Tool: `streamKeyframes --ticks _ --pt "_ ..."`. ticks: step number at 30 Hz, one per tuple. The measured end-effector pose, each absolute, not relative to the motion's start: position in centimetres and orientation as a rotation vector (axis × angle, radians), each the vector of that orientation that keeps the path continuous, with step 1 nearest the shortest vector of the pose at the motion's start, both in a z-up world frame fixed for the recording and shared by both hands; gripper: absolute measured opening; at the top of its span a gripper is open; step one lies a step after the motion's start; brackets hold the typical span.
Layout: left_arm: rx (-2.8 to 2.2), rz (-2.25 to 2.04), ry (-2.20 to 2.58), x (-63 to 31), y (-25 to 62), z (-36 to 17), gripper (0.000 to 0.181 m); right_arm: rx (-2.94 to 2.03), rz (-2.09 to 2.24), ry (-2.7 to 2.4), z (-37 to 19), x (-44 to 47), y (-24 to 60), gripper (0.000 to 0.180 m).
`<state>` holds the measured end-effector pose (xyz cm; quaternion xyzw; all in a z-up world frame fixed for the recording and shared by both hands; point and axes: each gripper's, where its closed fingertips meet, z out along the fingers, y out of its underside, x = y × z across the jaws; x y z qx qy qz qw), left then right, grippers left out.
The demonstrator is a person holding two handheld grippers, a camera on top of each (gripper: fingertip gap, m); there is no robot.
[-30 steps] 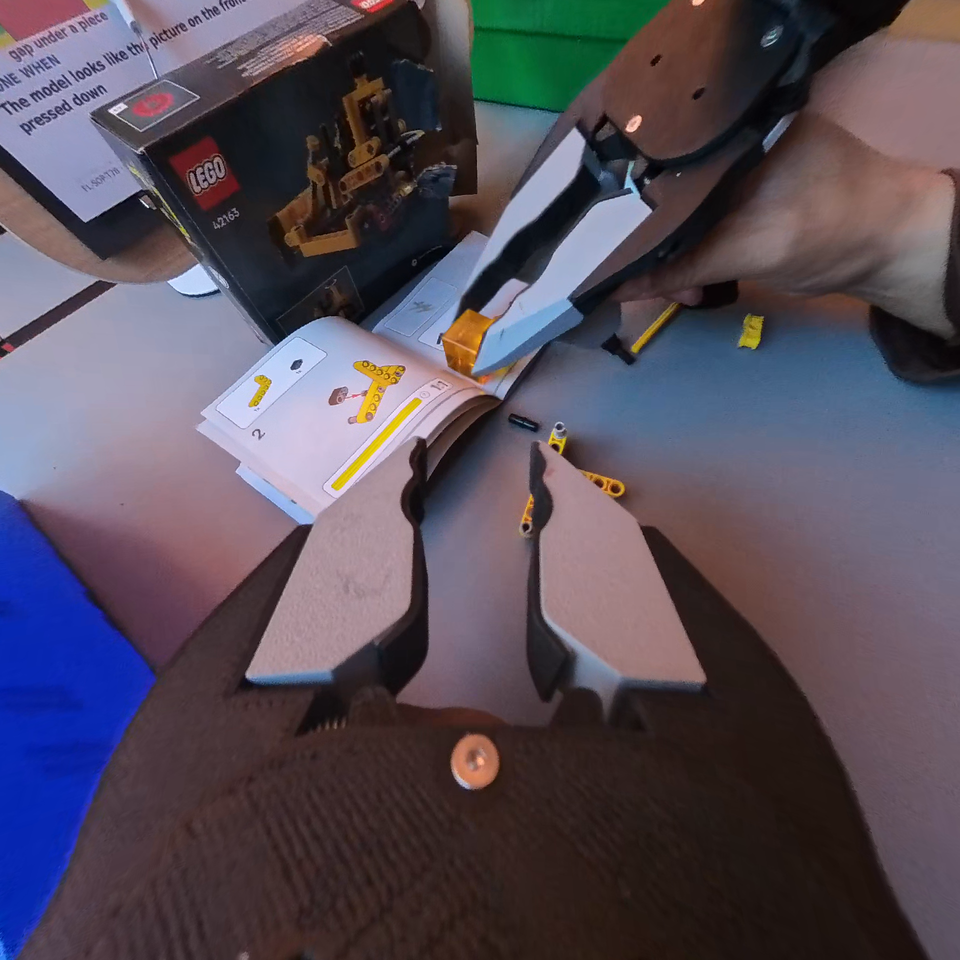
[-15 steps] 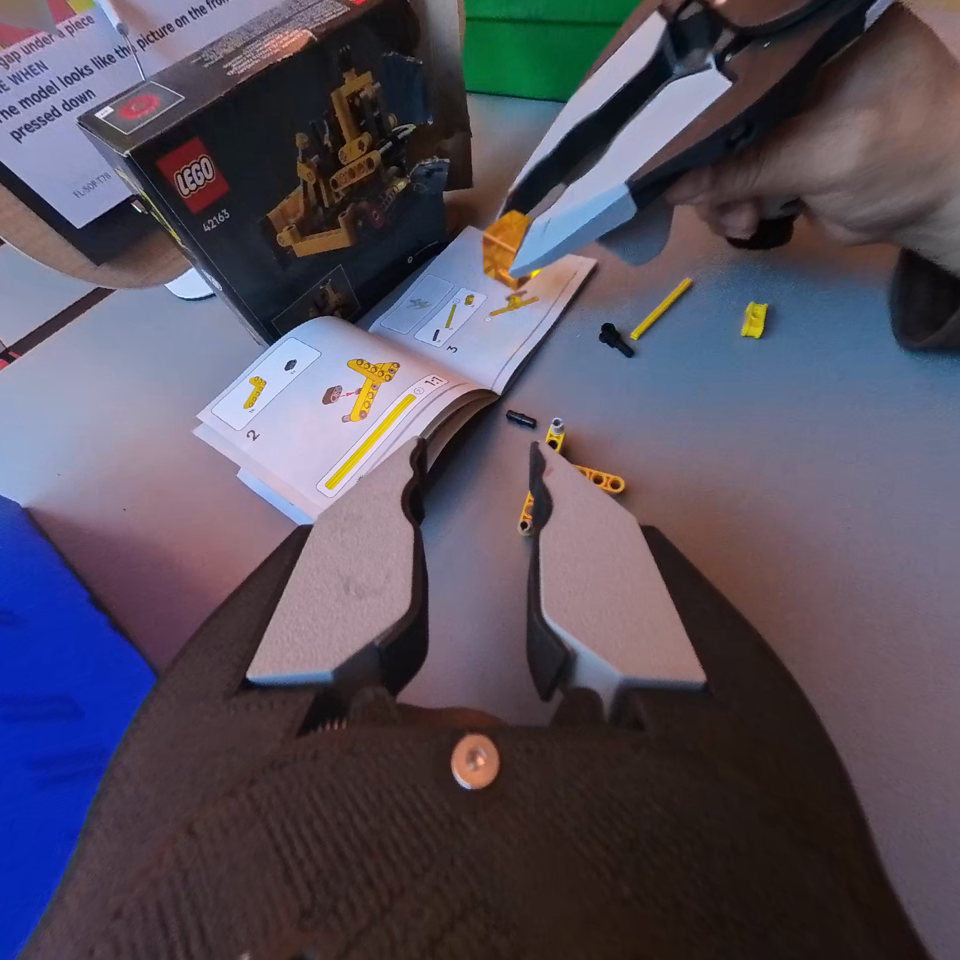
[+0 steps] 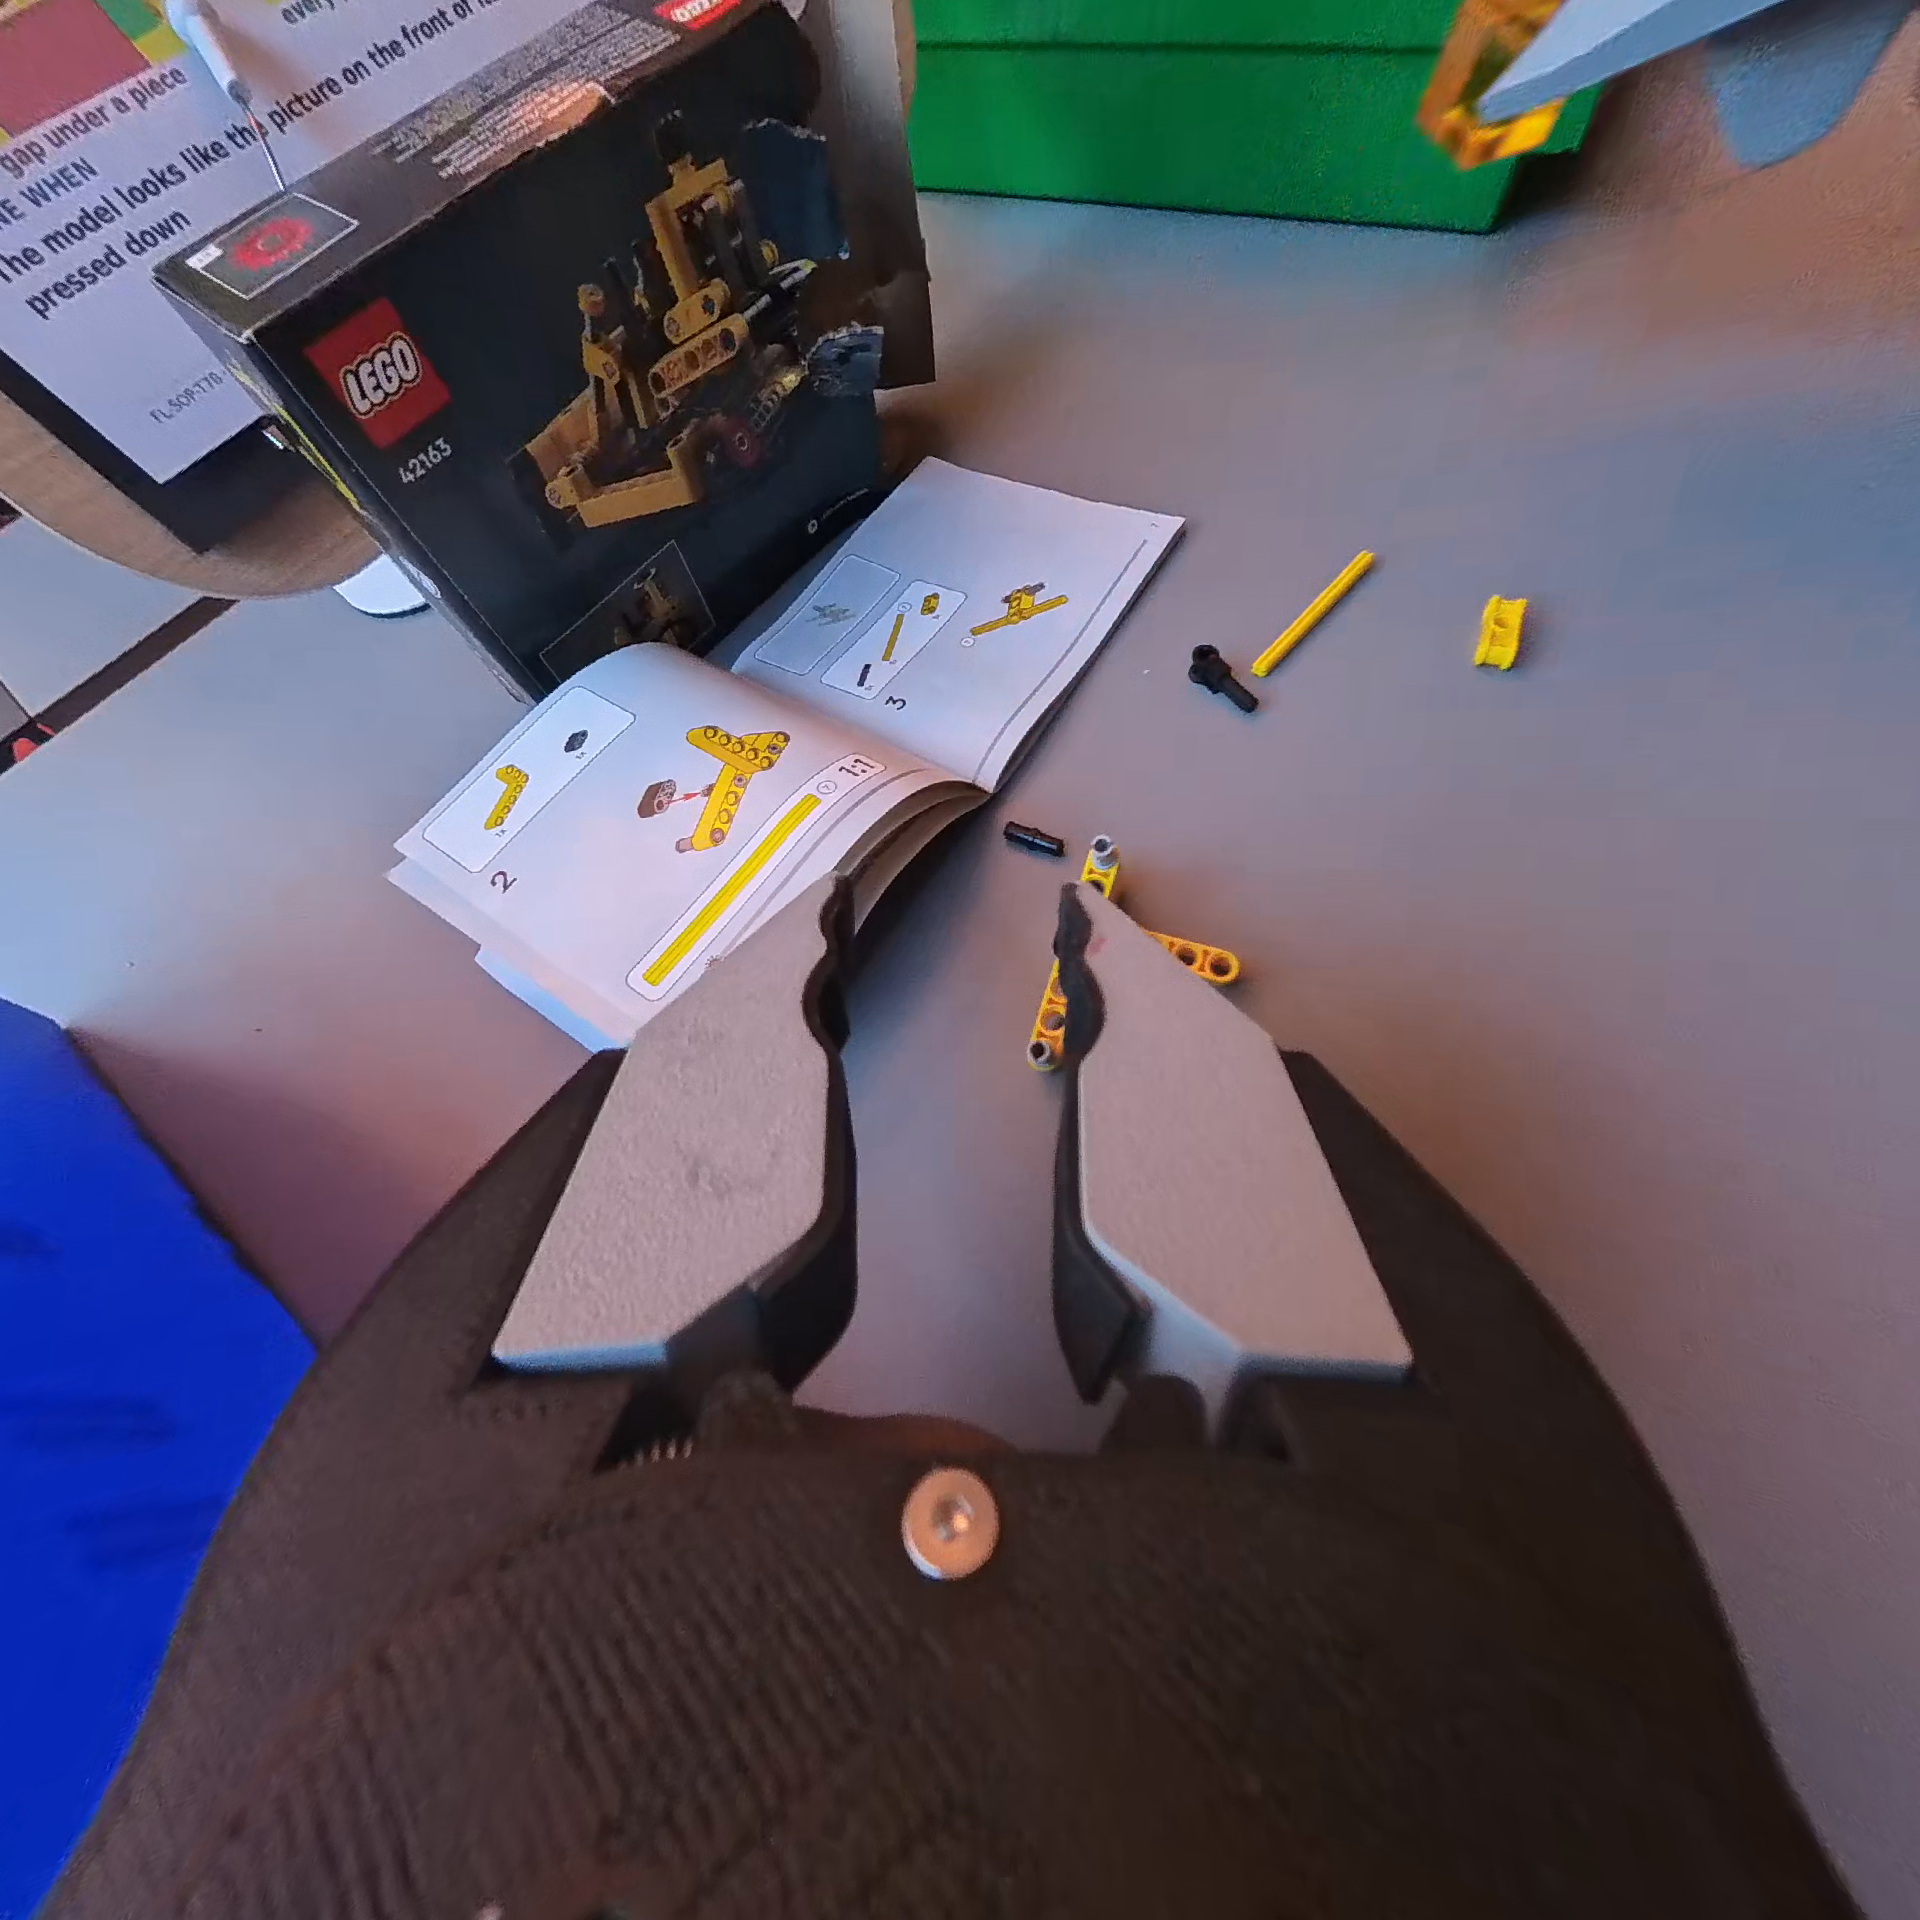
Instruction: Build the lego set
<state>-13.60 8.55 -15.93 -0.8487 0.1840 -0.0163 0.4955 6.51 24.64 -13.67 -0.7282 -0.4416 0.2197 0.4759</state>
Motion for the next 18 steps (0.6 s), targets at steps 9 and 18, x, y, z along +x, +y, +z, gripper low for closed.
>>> streamKeyframes --ticks 9,18 --pt "-2.052 -0.040 0.447 -13.5 8.5 -15.9 0.037 -1.854 0.367 -0.845 -12.5 18.5 26.8 0.032" --pt "-2.052 -0.040 0.441 -13.6 8.6 -15.9 0.036 -2.052 0.342 -0.879 -19.5 20.6 26.9 0.032"
